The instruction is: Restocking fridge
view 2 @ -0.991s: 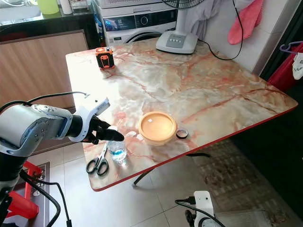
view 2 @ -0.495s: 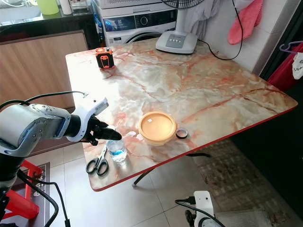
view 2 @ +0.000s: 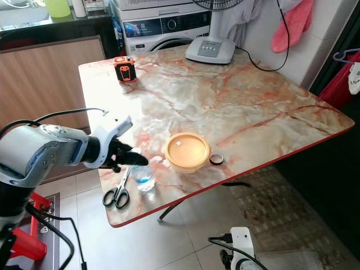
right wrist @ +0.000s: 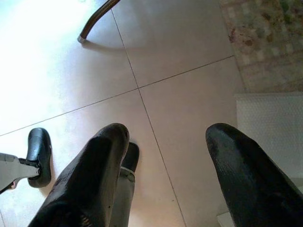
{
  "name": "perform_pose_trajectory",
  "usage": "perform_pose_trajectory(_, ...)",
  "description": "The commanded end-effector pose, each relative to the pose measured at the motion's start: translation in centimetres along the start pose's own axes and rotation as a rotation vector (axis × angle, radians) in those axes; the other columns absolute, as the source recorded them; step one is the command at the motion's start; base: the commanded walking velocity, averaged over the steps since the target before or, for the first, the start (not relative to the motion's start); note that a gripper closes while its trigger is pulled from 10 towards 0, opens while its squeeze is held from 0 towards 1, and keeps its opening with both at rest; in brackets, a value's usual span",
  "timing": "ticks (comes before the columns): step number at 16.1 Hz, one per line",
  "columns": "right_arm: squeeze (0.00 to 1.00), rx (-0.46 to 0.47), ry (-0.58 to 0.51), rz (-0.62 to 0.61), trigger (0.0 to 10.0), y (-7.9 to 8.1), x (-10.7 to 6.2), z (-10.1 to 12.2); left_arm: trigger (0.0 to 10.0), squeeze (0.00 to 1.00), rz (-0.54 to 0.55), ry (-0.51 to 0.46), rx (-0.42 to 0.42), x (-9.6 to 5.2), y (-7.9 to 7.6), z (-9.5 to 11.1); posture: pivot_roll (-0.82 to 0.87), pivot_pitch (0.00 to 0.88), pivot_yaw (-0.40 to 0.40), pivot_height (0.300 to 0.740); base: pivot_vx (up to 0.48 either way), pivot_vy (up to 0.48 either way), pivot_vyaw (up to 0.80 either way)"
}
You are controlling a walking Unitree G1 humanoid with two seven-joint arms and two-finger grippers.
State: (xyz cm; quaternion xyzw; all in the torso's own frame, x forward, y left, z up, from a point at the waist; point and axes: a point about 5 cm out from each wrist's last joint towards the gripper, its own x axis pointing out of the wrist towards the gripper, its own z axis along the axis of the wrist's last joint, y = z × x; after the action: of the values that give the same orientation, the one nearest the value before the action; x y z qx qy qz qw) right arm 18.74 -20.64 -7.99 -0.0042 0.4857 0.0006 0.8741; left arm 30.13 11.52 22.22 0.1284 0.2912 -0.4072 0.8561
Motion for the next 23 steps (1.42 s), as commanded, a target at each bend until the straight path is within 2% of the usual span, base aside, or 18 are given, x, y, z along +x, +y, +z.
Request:
perform_pose_trajectory(1, 0.00, 0.007, 0.008, 0.005, 10.0, 0.2, 0.0, -0.2, 0.0, 0.00, 0.029, -0.083, 0.017, -0.8, 0.0, 1.0, 0.04, 0.015, -0.014, 0.740, 0.000, 0.000, 0.00)
perform_pose_trajectory(3, 0.00, 0.005, 0.009, 0.005, 10.0, 0.1, 0.0, -0.2, 0.0, 0.00, 0.080, -0.173, 0.006, -0.9, 0.0, 1.6, 0.04, 0.015, -0.015, 0.740, 0.000, 0.000, 0.00)
perform_pose_trajectory(4, 0.00, 0.003, 0.009, 0.006, 10.0, 0.1, 0.0, -0.2, 0.0, 0.00, 0.075, -0.224, -0.020, -1.1, -0.6, 2.0, 0.03, 0.020, -0.023, 0.740, 0.000, 0.000, 0.00)
perform_pose_trajectory(5, 0.00, 0.002, 0.011, 0.005, 10.0, 0.1, 0.0, -0.2, 0.0, 0.00, 0.052, -0.284, -0.020, -1.5, -1.5, 2.7, 0.04, 0.022, -0.027, 0.740, 0.000, 0.000, 0.00)
perform_pose_trajectory(7, 0.00, -0.001, 0.012, 0.005, 10.0, 0.0, 0.0, -0.2, 0.0, 0.00, 0.053, -0.347, 0.001, -2.1, -2.0, 3.4, 0.04, 0.024, -0.030, 0.740, 0.000, 0.000, 0.00)
perform_pose_trajectory(8, 0.00, -0.004, 0.013, 0.006, 10.0, 0.0, 0.0, -0.2, 0.0, 0.00, 0.085, -0.420, 0.021, -2.6, -2.1, 4.1, 0.04, 0.023, -0.033, 0.740, 0.000, 0.000, 0.00)
perform_pose_trajectory(9, 0.00, -0.006, 0.014, 0.007, 10.0, 0.0, 0.0, -0.2, 0.0, 0.00, 0.122, -0.453, 0.036, -2.9, -2.0, 4.4, 0.04, 0.022, -0.035, 0.740, 0.000, 0.000, 0.00)
perform_pose_trajectory(11, 0.00, -0.010, 0.014, 0.010, 10.0, 0.0, 0.0, -0.2, 0.0, 0.00, 0.161, -0.523, 0.018, -3.0, -2.4, 4.6, 0.04, 0.022, -0.038, 0.740, 0.000, 0.000, 0.00)
perform_pose_trajectory(12, 0.00, -0.011, 0.014, 0.008, 10.0, 0.0, 0.0, -0.2, 0.0, 0.00, 0.227, -0.596, 0.040, -3.1, -2.5, 4.9, 0.04, 0.021, -0.040, 0.740, 0.000, 0.000, 0.00)
perform_pose_trajectory(13, 0.00, -0.013, 0.014, 0.008, 10.0, 0.0, 0.0, -0.2, 10.0, 0.00, 0.297, -0.610, 0.065, -2.7, -2.3, 4.3, 0.03, 0.016, -0.039, 0.740, 0.000, 0.000, 0.00)
perform_pose_trajectory(16, 0.00, -0.013, 0.015, 0.009, 10.0, -0.1, 0.0, -0.2, 10.0, 0.00, 0.400, -0.656, 0.099, -1.6, -2.3, 3.2, 0.02, 0.012, -0.040, 0.740, 0.000, 0.000, 0.00)
perform_pose_trajectory(17, 0.00, -0.014, 0.014, 0.007, 10.0, -0.1, 0.0, -0.2, 10.0, 0.00, 0.494, -0.690, 0.107, -0.8, -2.2, 2.0, 0.02, 0.010, -0.040, 0.740, 0.000, 0.000, 0.00)
perform_pose_trajectory(19, 0.00, -0.014, 0.012, 0.006, 10.0, -0.1, 0.0, -0.2, 10.0, 0.00, 0.560, -0.725, 0.148, 0.1, -2.5, 1.0, 0.02, 0.010, -0.040, 0.740, 0.000, 0.000, 0.00)
perform_pose_trajectory(20, 0.00, -0.016, 0.011, 0.006, 10.0, -0.1, 0.0, -0.2, 10.0, 0.00, 0.652, -0.775, 0.212, 0.2, -2.5, 0.8, 0.01, 0.003, -0.042, 0.740, 0.000, 0.000, 0.00)
perform_pose_trajectory(22, 0.00, -0.014, 0.005, 0.004, 10.0, -0.1, 0.0, -0.2, 10.0, 0.00, 0.740, -0.775, 0.330, 0.7, -2.4, 0.3, 0.01, 0.000, -0.041, 0.740, 0.000, 0.000, 0.00)
perform_pose_trajectory(23, 0.00, -0.014, 0.003, 0.004, 10.0, 0.0, 0.0, -0.1, 10.0, 0.00, 0.782, -0.797, 0.283, 1.0, -2.0, -0.2, 0.01, 0.000, -0.041, 0.740, 0.000, 0.000, 0.00)
